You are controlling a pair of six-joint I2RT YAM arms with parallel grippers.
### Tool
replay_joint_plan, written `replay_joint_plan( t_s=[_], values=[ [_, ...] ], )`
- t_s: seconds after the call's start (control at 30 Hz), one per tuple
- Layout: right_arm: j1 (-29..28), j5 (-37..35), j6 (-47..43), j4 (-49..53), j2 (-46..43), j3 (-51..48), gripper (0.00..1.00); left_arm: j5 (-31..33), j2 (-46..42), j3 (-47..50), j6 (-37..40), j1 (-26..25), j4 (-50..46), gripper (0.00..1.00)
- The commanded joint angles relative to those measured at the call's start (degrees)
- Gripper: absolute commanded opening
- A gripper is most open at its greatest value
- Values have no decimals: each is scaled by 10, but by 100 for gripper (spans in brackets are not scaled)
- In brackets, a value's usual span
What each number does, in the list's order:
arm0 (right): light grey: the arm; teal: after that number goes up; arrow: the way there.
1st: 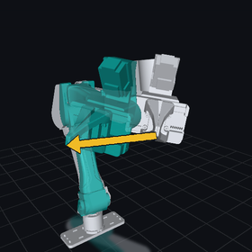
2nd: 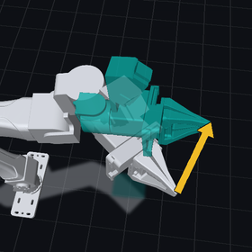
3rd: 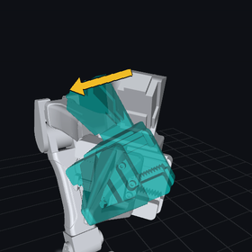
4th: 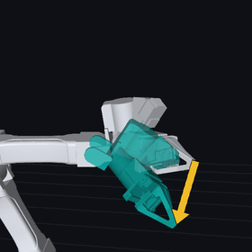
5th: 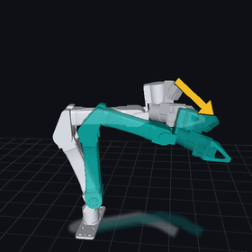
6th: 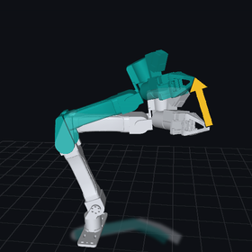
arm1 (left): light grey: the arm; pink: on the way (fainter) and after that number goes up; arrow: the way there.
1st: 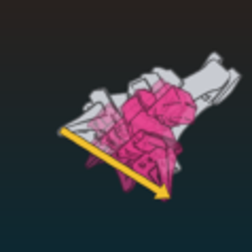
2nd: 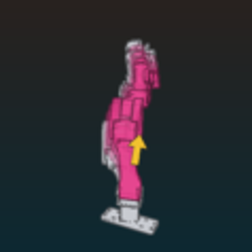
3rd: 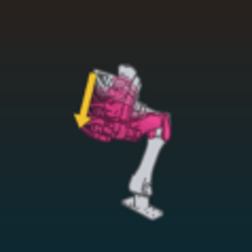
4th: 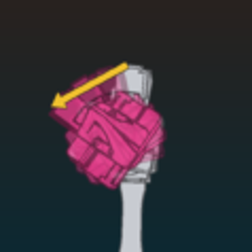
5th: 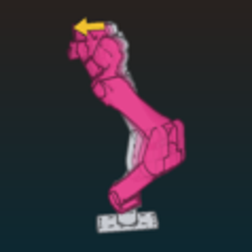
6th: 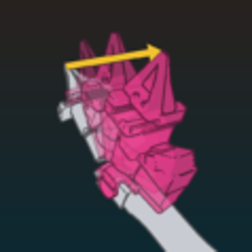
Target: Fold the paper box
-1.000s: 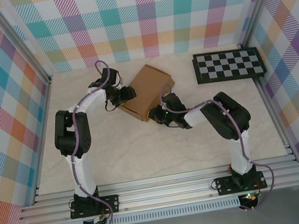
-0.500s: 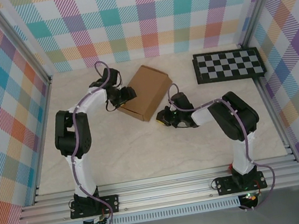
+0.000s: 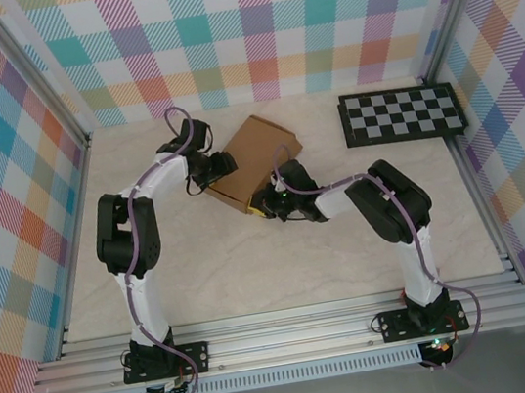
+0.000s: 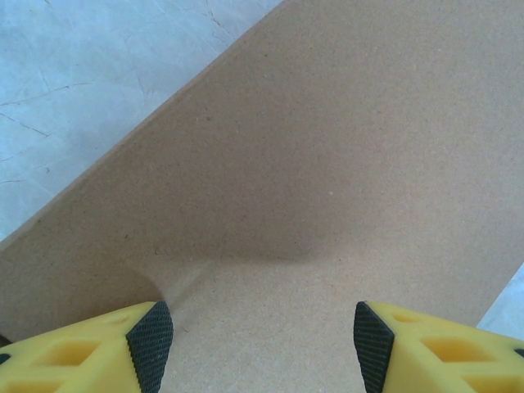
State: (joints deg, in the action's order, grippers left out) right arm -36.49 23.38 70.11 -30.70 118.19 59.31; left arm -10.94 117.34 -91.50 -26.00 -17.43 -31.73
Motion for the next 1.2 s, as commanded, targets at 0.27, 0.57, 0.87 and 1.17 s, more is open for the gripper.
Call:
replay_joint_plan(
  t_s=[0.27, 0.57, 0.87, 1.17],
  values=[
    [26, -69, -74, 103, -57, -46, 13, -56, -1, -83, 6, 1, -171, 70],
    [48, -66, -173, 214, -69, -20, 13, -48, -46, -121, 51, 79, -201, 73],
    [52, -16, -181, 217, -49, 17, 13, -186, 70, -96, 78, 164, -87, 72],
    [33, -8, -175, 244, -16, 65, 13, -190, 60, -17, 42, 131, -14, 72]
  ],
)
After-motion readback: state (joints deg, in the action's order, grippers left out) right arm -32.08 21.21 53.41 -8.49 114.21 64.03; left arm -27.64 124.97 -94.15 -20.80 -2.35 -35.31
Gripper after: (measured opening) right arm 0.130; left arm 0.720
